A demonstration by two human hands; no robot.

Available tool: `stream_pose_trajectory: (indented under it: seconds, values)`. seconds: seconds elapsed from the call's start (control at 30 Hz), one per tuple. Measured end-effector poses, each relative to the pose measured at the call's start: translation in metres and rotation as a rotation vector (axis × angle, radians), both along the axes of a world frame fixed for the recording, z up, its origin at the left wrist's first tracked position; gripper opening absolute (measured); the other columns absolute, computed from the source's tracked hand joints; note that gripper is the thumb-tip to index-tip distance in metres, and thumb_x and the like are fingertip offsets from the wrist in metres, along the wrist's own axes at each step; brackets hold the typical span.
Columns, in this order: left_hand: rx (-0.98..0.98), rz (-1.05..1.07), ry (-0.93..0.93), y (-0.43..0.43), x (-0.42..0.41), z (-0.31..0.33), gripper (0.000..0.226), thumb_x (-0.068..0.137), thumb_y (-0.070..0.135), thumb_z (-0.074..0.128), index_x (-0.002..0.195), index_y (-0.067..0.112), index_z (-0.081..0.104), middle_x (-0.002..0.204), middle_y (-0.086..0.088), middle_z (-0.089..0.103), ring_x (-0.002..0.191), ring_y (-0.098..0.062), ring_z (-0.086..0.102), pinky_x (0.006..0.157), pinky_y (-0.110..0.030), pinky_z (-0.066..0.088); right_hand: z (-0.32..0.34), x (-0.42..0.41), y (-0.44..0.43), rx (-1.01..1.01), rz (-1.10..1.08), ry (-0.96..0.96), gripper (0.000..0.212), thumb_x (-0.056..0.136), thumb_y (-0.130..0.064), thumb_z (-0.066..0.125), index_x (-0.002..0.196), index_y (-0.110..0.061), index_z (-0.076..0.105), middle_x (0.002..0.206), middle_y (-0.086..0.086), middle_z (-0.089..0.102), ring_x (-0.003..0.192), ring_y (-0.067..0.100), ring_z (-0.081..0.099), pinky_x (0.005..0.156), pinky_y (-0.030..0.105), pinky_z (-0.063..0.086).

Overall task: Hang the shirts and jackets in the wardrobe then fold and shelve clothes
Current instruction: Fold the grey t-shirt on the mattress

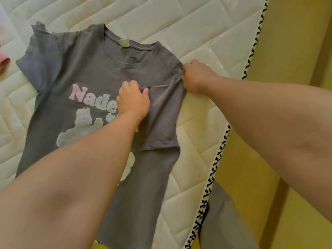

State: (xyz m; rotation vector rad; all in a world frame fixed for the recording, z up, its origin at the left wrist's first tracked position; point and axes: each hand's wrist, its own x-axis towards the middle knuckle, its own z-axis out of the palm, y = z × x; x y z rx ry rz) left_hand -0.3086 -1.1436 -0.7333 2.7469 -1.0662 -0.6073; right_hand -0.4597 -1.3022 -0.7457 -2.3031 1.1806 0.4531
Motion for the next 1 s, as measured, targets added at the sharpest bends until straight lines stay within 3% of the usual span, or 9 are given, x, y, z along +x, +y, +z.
stream_pose_trajectory:
  seconds: [0.2, 0.37, 0.47, 0.57, 0.67, 0.73, 0.8, 0.9, 1.0]
  values:
    - [-0.067, 0.256, 0.036, 0.000, 0.012, -0.004, 0.020, 0.105, 0.037, 0.041, 0.102, 0.017, 0.039, 0.095, -0.006, 0.057, 0.090, -0.033, 0.058, 0.071, -0.038, 0.035, 0.000, 0.002, -0.001, 0.034, -0.017, 0.006, 0.034, 0.102, -0.032, 0.041, 0.126, -0.010, 0.051, 0.127, 0.014, 0.046, 0.111, 0.035, 0.052, 0.091, 0.043, 0.044]
    - [-0.105, 0.324, 0.071, -0.005, 0.011, -0.010, 0.021, 0.103, 0.036, 0.045, 0.102, 0.018, 0.035, 0.109, -0.010, 0.062, 0.095, -0.035, 0.061, 0.074, -0.039, 0.040, 0.003, 0.002, -0.003, 0.066, -0.032, 0.027, 0.033, 0.103, -0.033, 0.041, 0.126, -0.011, 0.050, 0.129, 0.013, 0.045, 0.113, 0.035, 0.051, 0.093, 0.044, 0.044]
    - [-0.183, 0.401, 0.058, 0.004, 0.002, -0.008, 0.031, 0.099, 0.037, 0.050, 0.116, 0.013, 0.042, 0.123, -0.010, 0.056, 0.108, -0.035, 0.059, 0.087, -0.042, 0.043, 0.006, 0.003, 0.004, 0.026, -0.062, 0.028, 0.029, 0.100, -0.027, 0.043, 0.125, -0.013, 0.046, 0.129, 0.015, 0.043, 0.112, 0.035, 0.050, 0.087, 0.044, 0.042]
    - [-0.132, 0.089, -0.211, 0.032, -0.017, -0.007, 0.049, 0.096, 0.040, 0.052, 0.133, 0.009, 0.045, 0.140, -0.013, 0.045, 0.125, -0.034, 0.048, 0.101, -0.046, 0.035, 0.010, 0.006, 0.023, -0.270, -0.032, -0.013, 0.031, 0.088, -0.015, 0.048, 0.119, -0.012, 0.046, 0.123, 0.018, 0.045, 0.105, 0.035, 0.048, 0.080, 0.041, 0.036]
    - [-0.048, -0.364, -0.270, 0.064, -0.030, -0.009, 0.060, 0.098, 0.044, 0.045, 0.148, 0.012, 0.036, 0.159, -0.010, 0.030, 0.144, -0.030, 0.031, 0.114, -0.047, 0.022, 0.011, 0.007, 0.054, -0.468, 0.227, -0.233, 0.021, 0.085, -0.014, 0.052, 0.105, -0.008, 0.055, 0.104, 0.019, 0.056, 0.092, 0.037, 0.054, 0.076, 0.044, 0.038]
    - [0.097, -0.488, -0.200, 0.080, -0.032, -0.012, 0.067, 0.101, 0.050, 0.034, 0.157, 0.015, 0.020, 0.167, -0.005, 0.012, 0.153, -0.024, 0.011, 0.121, -0.047, 0.013, 0.006, 0.005, 0.073, -0.435, 0.388, -0.284, 0.016, 0.090, -0.020, 0.051, 0.101, -0.009, 0.057, 0.099, 0.017, 0.060, 0.089, 0.036, 0.056, 0.073, 0.043, 0.039]
    - [0.180, -0.503, -0.137, 0.088, -0.029, -0.018, 0.070, 0.102, 0.054, 0.027, 0.160, 0.019, 0.009, 0.168, 0.001, -0.001, 0.155, -0.019, -0.002, 0.124, -0.047, 0.005, 0.002, 0.006, 0.087, -0.324, 0.457, -0.154, 0.020, 0.098, -0.027, 0.044, 0.106, -0.012, 0.055, 0.107, 0.014, 0.060, 0.098, 0.035, 0.055, 0.077, 0.043, 0.038]
    - [0.049, -0.461, -0.110, 0.084, -0.014, -0.014, 0.059, 0.101, 0.049, 0.039, 0.152, 0.019, 0.034, 0.163, 0.000, 0.026, 0.150, -0.020, 0.022, 0.121, -0.045, 0.016, -0.001, 0.022, 0.093, -0.295, 0.394, -0.055, 0.032, 0.097, -0.038, 0.038, 0.107, -0.014, 0.057, 0.112, 0.014, 0.062, 0.103, 0.034, 0.055, 0.082, 0.043, 0.037]
    - [-0.143, -0.198, -0.139, 0.077, 0.021, -0.006, 0.040, 0.098, 0.036, 0.053, 0.130, 0.012, 0.057, 0.138, -0.006, 0.054, 0.127, -0.028, 0.048, 0.104, -0.044, 0.031, 0.004, 0.050, 0.092, -0.324, 0.368, -0.108, 0.036, 0.095, -0.040, 0.041, 0.100, -0.012, 0.062, 0.104, 0.014, 0.066, 0.095, 0.034, 0.060, 0.075, 0.040, 0.036]
